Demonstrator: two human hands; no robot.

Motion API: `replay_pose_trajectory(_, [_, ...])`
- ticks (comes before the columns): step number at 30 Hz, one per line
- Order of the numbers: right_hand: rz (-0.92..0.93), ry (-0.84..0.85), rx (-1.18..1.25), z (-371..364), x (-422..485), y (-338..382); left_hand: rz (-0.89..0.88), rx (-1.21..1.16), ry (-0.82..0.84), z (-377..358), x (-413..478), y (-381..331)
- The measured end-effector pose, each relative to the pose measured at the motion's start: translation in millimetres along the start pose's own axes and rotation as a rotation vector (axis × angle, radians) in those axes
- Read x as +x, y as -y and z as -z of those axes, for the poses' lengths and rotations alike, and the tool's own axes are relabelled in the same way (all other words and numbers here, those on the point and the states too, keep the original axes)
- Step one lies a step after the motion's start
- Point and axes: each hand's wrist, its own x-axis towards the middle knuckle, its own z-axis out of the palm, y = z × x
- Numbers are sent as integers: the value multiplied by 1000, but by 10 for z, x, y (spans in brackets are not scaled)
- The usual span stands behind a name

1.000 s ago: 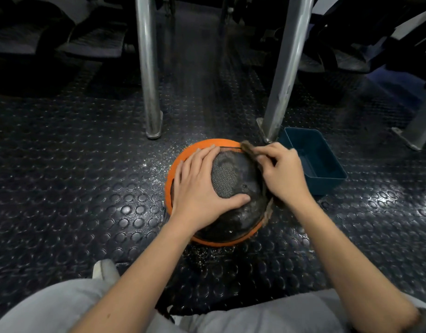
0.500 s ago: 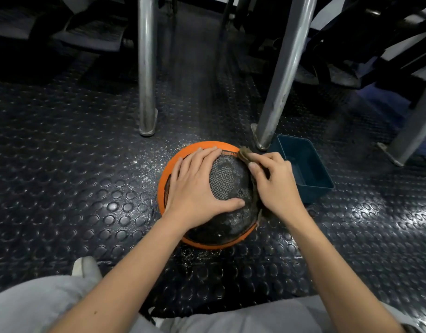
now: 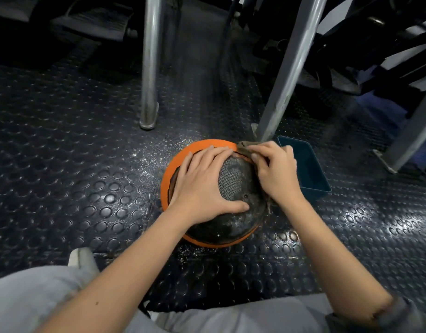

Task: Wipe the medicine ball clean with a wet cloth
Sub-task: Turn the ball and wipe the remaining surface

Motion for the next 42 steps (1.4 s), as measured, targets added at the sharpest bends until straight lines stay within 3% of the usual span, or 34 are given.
replay_pose_trajectory(7, [151, -141, 2, 56, -784, 54, 27, -22, -17, 20, 56, 41])
replay_pose_trajectory(15, [-70, -47, 85, 38, -53, 17, 34, -16, -4, 18, 14, 32])
replay_pose_trajectory(23, [32, -154, 54, 61, -772, 124, 39, -39, -9, 43, 64, 63])
replay_pose_trajectory(31, [-117, -46, 97, 15, -4, 67, 40, -38, 2, 38, 44, 83])
replay_pose_trajectory(34, [-71, -68, 146, 29, -177, 79, 61, -65, -54, 34, 35, 93])
replay_pose_trajectory(38, [62, -154, 27, 59, -705, 184, 69, -68, -41, 49, 66, 105])
replay_pose_trajectory(42, [22, -120, 11, 68, -488, 163, 55, -51, -6, 49, 72, 91])
